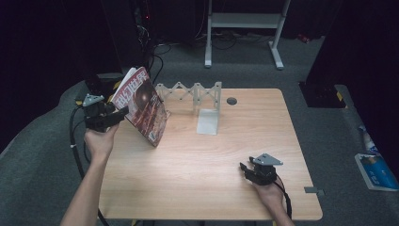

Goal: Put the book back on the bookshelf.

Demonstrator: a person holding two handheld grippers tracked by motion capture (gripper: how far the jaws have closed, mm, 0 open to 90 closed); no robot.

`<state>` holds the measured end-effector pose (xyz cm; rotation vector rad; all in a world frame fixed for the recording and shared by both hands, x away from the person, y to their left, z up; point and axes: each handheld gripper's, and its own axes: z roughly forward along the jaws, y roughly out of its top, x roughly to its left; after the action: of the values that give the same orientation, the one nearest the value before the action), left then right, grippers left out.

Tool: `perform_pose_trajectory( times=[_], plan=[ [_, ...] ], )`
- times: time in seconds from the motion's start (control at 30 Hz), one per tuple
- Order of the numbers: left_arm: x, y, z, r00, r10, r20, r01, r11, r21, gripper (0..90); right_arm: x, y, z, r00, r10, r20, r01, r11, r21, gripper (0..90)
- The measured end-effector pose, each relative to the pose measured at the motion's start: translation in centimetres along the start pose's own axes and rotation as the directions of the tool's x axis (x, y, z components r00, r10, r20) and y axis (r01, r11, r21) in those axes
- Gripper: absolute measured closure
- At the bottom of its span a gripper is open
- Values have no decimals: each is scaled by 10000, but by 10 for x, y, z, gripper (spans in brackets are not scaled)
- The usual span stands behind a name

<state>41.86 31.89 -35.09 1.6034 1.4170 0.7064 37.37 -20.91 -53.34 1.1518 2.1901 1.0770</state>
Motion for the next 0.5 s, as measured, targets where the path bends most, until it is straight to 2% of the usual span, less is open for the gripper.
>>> perform_pose_trajectory(
  times=[0.5],
  plan=[
    [4, -5, -13, 9996, -36, 271, 44, 9995, -311, 399, 0, 0, 0, 10000, 2, -4, -2, 10000, -4, 496]
  ],
)
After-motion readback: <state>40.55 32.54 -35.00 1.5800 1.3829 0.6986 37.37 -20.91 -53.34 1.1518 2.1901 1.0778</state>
